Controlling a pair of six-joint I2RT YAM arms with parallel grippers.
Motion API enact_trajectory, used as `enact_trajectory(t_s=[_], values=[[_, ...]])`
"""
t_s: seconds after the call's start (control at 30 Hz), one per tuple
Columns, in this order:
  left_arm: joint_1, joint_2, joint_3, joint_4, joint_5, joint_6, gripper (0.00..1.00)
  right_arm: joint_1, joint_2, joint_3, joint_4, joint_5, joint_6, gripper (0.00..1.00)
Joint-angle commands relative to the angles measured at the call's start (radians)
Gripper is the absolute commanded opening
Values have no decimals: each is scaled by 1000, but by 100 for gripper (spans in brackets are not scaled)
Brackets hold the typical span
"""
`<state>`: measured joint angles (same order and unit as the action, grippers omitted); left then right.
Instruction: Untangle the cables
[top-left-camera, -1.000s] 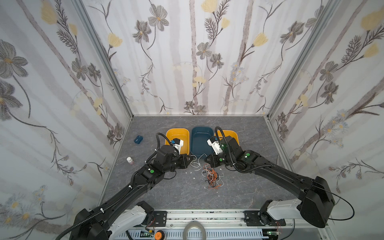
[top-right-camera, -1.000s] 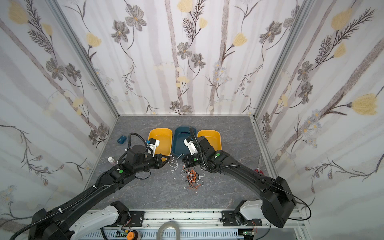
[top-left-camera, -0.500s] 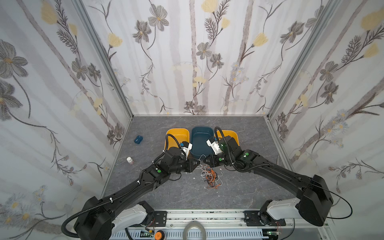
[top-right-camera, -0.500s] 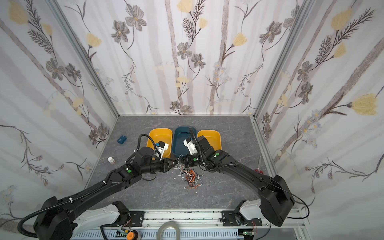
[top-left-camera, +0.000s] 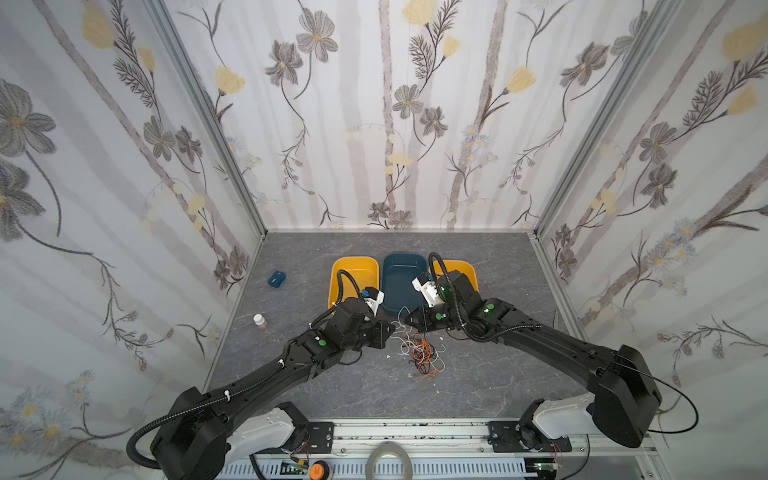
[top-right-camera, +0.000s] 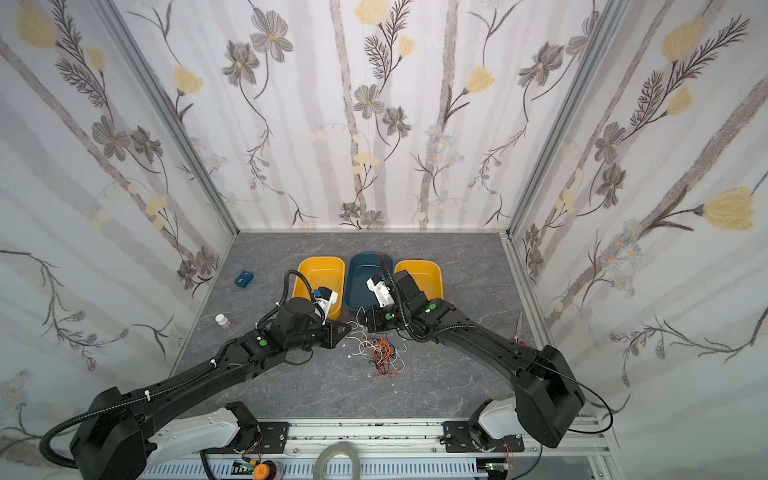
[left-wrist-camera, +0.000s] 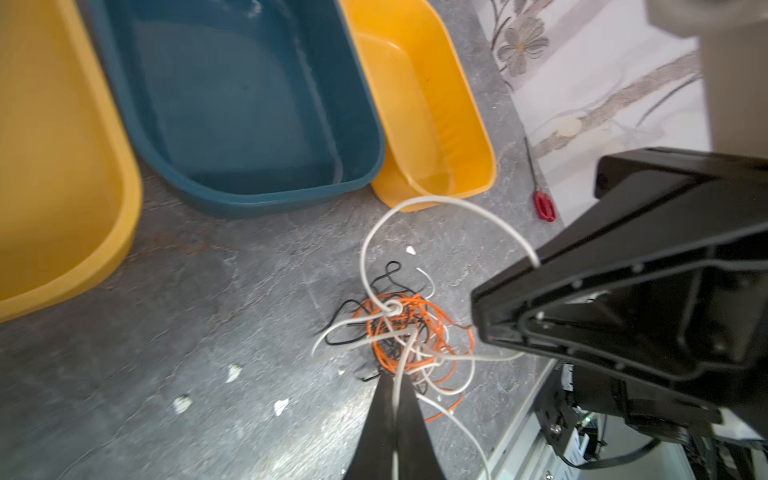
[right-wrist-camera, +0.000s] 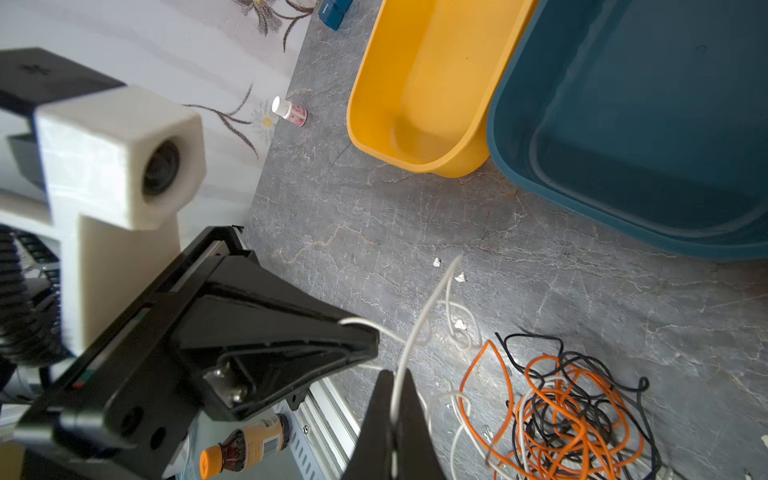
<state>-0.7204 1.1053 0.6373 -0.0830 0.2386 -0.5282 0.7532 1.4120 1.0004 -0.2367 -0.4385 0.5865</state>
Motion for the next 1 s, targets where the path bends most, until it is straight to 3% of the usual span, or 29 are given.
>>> enact_trajectory(t_s=[0.0, 0.37, 0.67, 0.83, 0.97], values=[[12, -24, -35, -119, -151, -53, 2, 3, 29, 1, 40, -21, 12, 0], [104, -84, -85, -374, -400, -206, 3, 77, 187, 14, 76, -13, 11, 0], [156, -46, -117, -355, -323, -228, 16, 134, 328, 59, 85, 19, 9, 2], [162, -105, -103, -411, -328, -222, 37, 158, 372, 100, 64, 23, -2, 5], [162, -173, -64, -507, -352, -216, 57, 164, 374, 112, 40, 34, -16, 15]])
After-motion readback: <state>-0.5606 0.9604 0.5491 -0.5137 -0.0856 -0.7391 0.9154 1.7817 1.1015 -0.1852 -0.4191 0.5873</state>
